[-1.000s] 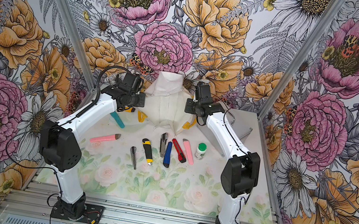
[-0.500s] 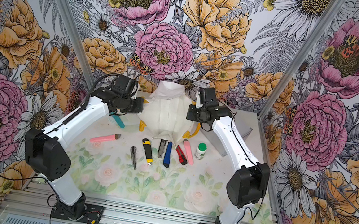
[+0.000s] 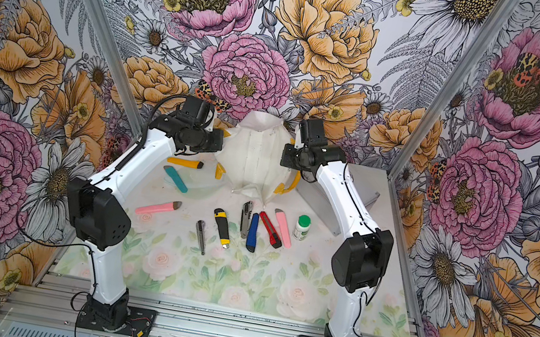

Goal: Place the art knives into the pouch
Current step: Open the pouch at the center of the board.

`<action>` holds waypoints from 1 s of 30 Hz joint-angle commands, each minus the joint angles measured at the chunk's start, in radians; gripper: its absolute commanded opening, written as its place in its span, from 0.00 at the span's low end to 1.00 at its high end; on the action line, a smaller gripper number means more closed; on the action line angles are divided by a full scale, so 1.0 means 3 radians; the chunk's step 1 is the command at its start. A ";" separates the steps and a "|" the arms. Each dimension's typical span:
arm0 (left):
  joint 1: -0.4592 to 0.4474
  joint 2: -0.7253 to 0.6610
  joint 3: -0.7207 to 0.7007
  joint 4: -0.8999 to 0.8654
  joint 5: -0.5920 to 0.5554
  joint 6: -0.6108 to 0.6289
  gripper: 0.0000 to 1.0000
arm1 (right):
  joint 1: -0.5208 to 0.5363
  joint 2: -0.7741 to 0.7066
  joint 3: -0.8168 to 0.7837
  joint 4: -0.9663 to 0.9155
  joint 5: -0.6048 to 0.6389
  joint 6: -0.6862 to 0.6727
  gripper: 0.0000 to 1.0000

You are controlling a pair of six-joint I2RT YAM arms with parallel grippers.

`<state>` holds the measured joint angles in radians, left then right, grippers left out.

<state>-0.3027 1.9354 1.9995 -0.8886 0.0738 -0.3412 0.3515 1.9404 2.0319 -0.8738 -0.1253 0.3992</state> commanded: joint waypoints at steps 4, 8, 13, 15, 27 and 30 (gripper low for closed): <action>0.0116 0.0309 0.0144 -0.0058 0.0371 0.0043 0.00 | -0.0166 0.0190 0.0144 0.0162 -0.0058 0.0008 0.00; 0.0245 0.0506 0.0388 -0.0128 0.0733 -0.0045 0.00 | -0.0355 0.0288 0.0206 0.0131 -0.0410 0.0167 0.00; 0.0311 0.0784 0.0793 -0.0216 0.0963 -0.0029 0.32 | -0.0413 0.0413 0.0247 0.0136 -0.0553 0.0214 0.00; 0.0303 0.0864 0.0934 -0.0213 0.0982 -0.0001 0.48 | -0.0406 0.0480 0.0292 0.0133 -0.0621 0.0242 0.00; 0.0538 0.0607 0.1305 -0.0162 0.0987 0.0089 0.85 | -0.0398 0.0667 0.0574 0.0111 -0.0999 0.0322 0.00; 0.0686 0.0394 0.1109 0.0002 0.1123 0.0050 0.89 | -0.0396 0.0700 0.0580 0.0108 -0.1067 0.0365 0.00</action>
<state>-0.1452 2.1574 2.3577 -0.9352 0.3599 -0.3336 0.2340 2.1185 2.1696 -0.8715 -0.3973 0.4866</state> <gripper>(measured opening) 0.879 0.053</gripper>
